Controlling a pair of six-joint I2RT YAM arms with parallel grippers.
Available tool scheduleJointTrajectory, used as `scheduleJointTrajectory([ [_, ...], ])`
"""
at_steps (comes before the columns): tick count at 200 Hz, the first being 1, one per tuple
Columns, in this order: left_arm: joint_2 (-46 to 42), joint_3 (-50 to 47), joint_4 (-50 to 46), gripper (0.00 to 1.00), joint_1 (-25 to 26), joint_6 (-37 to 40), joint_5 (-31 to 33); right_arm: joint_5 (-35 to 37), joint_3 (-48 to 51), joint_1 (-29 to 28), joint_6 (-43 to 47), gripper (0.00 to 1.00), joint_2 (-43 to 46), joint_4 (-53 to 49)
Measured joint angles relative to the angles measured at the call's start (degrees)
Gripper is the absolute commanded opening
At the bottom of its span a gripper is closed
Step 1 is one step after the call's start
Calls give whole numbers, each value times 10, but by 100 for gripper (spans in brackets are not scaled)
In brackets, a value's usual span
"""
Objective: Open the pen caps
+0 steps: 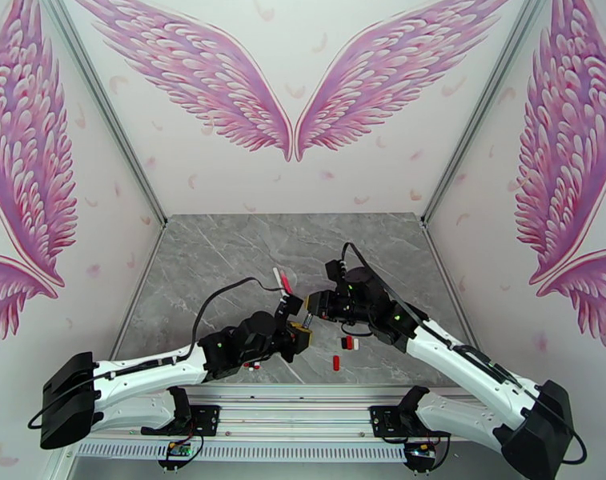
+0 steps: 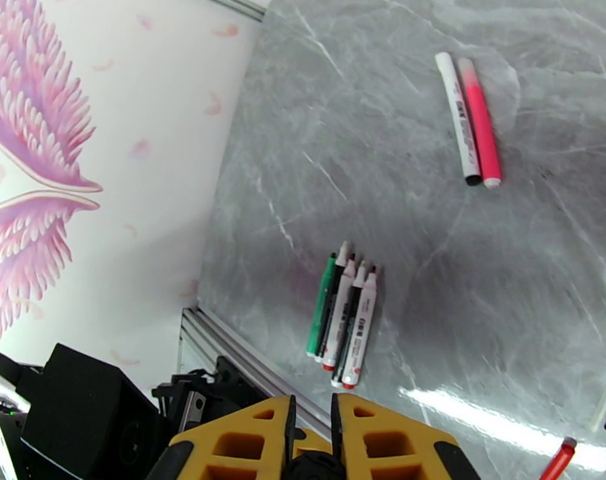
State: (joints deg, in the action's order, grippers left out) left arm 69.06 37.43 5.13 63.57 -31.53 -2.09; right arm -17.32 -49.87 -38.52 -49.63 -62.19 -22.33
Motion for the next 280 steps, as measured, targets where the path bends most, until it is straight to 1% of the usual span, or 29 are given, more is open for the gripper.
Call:
scheduleJointTrajectory([
  [24, 14, 1, 23, 0, 0, -2, -26, 11, 1, 0, 0, 14, 17, -22],
  [59, 13, 1, 35, 0, -4, -12, -52, 4, 13, 5, 12, 14, 37, -18],
  [103, 13, -5, 56, 0, -17, -36, -92, -63, 54, 35, 30, 13, 57, 50],
  [133, 12, -11, 78, 0, -21, -46, -103, -102, 61, 52, 47, 13, 58, 74],
  [152, 10, -11, 81, 0, -22, -46, -102, -115, 61, 57, 54, 13, 58, 84],
  [172, 8, -10, 74, 0, -20, -41, -87, -112, 61, 58, 58, 13, 55, 87],
  [207, 10, 23, 2, 0, 14, -22, 12, -93, 43, 57, 46, 13, 34, 66],
  [237, 19, 46, -37, 0, 29, 0, 70, -79, 27, 57, 30, 12, 20, 52],
  [258, 21, 49, -49, 0, 33, 9, 86, -77, 20, 57, 24, 12, 10, 41],
  [280, 21, 48, -46, 0, 33, 11, 82, -77, 16, 57, 20, 11, 6, 35],
])
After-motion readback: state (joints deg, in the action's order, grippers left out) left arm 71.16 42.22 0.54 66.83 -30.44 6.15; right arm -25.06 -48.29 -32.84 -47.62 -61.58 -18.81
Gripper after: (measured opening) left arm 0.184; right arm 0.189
